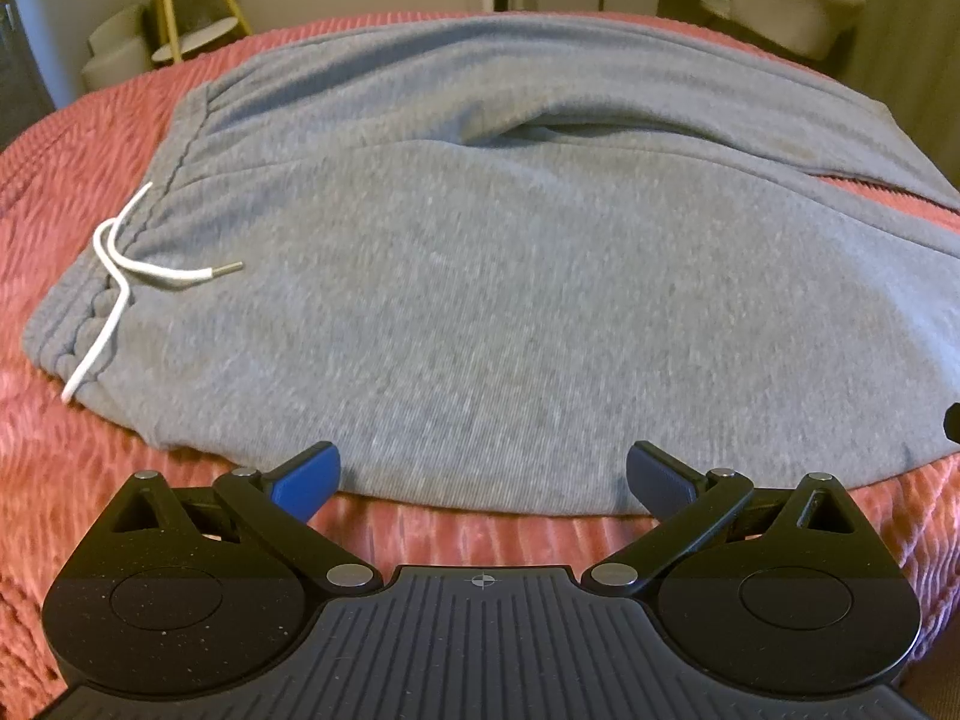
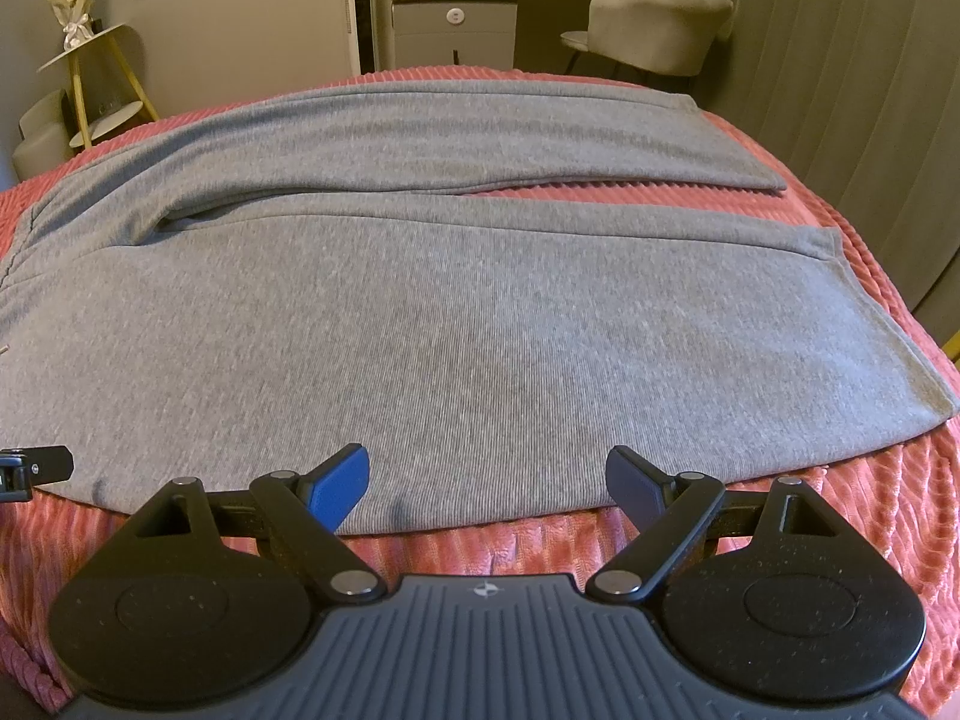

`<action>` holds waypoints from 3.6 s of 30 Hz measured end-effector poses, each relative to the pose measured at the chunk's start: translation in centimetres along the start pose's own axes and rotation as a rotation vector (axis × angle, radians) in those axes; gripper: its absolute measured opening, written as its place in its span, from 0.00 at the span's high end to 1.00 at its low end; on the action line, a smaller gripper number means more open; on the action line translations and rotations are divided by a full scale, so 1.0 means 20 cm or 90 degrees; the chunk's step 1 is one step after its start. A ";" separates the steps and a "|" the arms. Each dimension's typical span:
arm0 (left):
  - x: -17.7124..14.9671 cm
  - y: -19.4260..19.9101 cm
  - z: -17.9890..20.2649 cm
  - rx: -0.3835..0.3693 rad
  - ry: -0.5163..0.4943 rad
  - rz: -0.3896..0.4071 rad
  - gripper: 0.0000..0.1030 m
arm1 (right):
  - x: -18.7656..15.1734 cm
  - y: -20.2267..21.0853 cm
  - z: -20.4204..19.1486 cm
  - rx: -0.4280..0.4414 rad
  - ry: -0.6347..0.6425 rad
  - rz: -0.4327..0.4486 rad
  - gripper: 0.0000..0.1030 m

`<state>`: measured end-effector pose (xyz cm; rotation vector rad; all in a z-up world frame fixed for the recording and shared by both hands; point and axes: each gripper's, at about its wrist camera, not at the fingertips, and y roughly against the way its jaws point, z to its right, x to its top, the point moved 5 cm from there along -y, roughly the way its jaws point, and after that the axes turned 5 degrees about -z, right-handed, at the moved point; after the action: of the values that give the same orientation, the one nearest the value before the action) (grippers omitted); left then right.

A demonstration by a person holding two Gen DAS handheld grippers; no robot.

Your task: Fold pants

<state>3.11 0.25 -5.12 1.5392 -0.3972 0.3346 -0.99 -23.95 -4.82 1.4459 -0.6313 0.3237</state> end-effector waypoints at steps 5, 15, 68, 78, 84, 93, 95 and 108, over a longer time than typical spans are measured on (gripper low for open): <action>0.00 0.00 0.00 0.000 0.000 -0.001 0.00 | 0.00 0.00 0.00 0.001 0.000 0.001 0.16; -0.01 -0.01 -0.01 0.001 0.001 -0.006 0.00 | -0.01 0.00 0.00 0.000 0.000 -0.001 0.16; -0.02 -0.03 0.00 0.000 0.000 -0.029 0.00 | -0.03 -0.02 0.00 -0.002 0.003 -0.009 0.16; -0.02 -0.03 0.00 0.000 0.001 -0.033 0.00 | -0.03 -0.03 0.00 -0.002 0.004 -0.010 0.16; -0.02 -0.03 0.00 0.006 -0.005 -0.033 0.00 | -0.03 -0.03 0.00 -0.003 0.004 -0.010 0.16; -0.01 -0.01 0.02 -0.002 -0.010 -0.026 0.00 | -0.02 -0.02 0.00 -0.005 0.011 -0.011 0.16; -0.01 -0.01 0.02 0.006 -0.015 -0.025 0.00 | -0.03 -0.03 -0.01 -0.007 0.011 -0.014 0.16; 0.02 0.04 0.03 -0.006 -0.014 -0.011 0.00 | -0.02 0.00 0.03 0.023 -0.030 0.001 0.16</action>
<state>3.04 -0.29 -4.33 1.5370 -0.4023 0.3025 -1.47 -24.49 -5.02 1.4909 -0.6680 0.3045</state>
